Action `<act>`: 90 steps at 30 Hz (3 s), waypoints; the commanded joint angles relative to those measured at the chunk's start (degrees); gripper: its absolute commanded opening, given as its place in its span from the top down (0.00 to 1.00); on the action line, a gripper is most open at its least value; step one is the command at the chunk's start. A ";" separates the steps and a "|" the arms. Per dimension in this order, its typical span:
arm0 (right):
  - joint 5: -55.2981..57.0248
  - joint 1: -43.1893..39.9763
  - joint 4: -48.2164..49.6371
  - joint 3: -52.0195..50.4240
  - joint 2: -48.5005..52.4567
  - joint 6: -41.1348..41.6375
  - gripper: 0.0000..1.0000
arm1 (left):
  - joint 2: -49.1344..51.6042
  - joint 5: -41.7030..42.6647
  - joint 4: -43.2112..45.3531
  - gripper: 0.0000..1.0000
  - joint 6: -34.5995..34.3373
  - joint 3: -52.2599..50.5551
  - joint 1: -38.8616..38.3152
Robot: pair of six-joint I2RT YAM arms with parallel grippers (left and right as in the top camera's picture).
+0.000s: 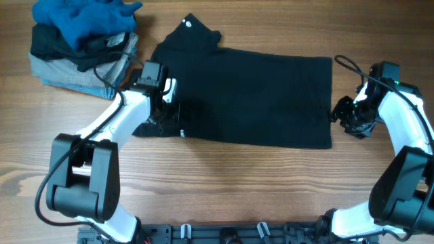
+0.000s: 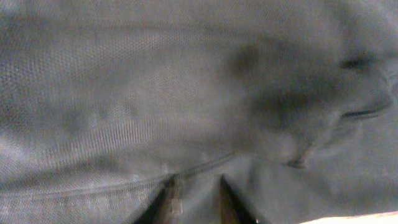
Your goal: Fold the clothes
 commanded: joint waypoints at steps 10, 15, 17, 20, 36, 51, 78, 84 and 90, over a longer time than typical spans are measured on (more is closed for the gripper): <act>-0.59 -0.13 -0.13 1.01 -1.20 0.24 0.42 | 3.06 -1.49 14.58 0.87 -0.59 -5.25 0.37; -0.61 -0.15 -0.28 1.01 -1.20 0.28 0.42 | 2.82 -3.48 18.45 0.89 -3.30 -3.89 0.70; -0.61 -0.13 -0.31 1.01 -1.20 0.35 0.42 | 2.40 -4.20 19.06 0.88 -3.41 -2.49 0.70; -0.61 -0.13 -0.28 1.01 -1.22 0.70 0.42 | 2.40 -4.55 24.50 0.87 -3.67 -1.33 0.70; -1.95 -0.13 -0.09 1.01 -1.22 0.70 0.41 | 4.55 -0.92 1.07 0.53 10.05 7.82 -6.51; -1.95 -0.13 -0.11 1.01 -1.22 0.72 0.41 | 7.98 -6.84 5.29 0.96 9.92 10.14 -6.56; -1.97 -0.13 -0.28 1.01 -1.22 1.77 0.40 | 4.09 -6.21 1.11 0.96 4.90 2.25 -6.45; -1.97 -0.13 -0.35 1.01 -1.22 1.77 0.40 | 6.38 -9.99 19.80 0.96 3.39 0.66 -5.53; -1.97 -0.13 -0.59 1.01 -1.22 1.75 0.40 | 5.92 -10.32 29.07 0.96 3.41 6.51 -2.47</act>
